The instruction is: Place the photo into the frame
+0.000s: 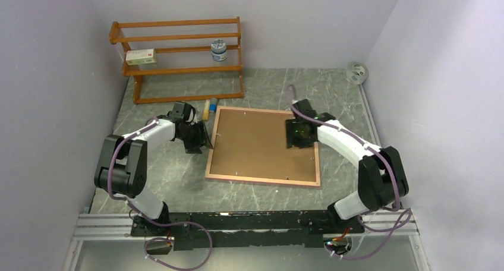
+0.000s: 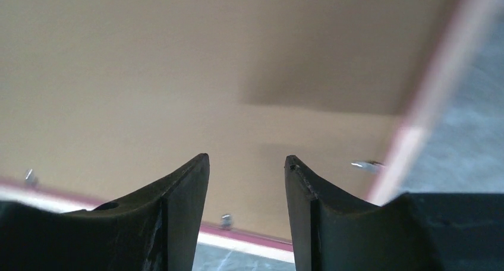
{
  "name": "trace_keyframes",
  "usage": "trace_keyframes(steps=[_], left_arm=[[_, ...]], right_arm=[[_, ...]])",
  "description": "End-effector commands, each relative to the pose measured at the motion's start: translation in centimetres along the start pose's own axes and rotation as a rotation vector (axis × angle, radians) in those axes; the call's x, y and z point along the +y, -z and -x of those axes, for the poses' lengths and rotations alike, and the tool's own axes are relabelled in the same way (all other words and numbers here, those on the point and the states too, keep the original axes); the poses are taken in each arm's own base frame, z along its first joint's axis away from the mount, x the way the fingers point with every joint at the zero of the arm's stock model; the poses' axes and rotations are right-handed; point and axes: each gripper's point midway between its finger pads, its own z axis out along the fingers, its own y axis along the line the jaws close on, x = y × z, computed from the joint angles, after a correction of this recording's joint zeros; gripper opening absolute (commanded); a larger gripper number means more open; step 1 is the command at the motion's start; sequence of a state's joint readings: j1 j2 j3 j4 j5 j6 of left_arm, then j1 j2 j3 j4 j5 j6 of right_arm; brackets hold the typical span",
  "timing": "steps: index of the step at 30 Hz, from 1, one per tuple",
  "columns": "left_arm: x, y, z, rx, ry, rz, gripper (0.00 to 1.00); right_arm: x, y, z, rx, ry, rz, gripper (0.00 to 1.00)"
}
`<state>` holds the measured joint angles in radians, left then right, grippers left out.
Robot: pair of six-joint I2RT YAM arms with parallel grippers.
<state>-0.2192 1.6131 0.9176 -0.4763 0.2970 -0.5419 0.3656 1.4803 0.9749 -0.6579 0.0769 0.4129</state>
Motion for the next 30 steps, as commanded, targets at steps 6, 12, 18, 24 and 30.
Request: trace_keyframes(steps=[6, 12, 18, 24, 30], left_arm=[[0.2, 2.4, 3.7, -0.165, 0.078, 0.013, 0.6], [0.9, 3.4, 4.5, -0.169, 0.146, -0.018, 0.6], [1.4, 3.9, 4.2, -0.151, 0.177, -0.024, 0.6], [2.2, 3.9, 3.2, -0.137, 0.208, -0.019, 0.6], [2.4, 3.8, 2.5, -0.123, 0.226, -0.026, 0.6]], right_arm=[[13.3, 2.9, -4.3, -0.013, 0.605, 0.384, 0.58], [16.2, 4.0, -7.3, 0.013, 0.835, 0.453, 0.61], [17.2, 4.3, -11.5, 0.078, 1.032, 0.516, 0.61], [16.7, 2.1, -12.1, 0.083, 1.096, 0.42, 0.58], [16.3, 0.6, -12.7, 0.073, 1.148, 0.35, 0.48]])
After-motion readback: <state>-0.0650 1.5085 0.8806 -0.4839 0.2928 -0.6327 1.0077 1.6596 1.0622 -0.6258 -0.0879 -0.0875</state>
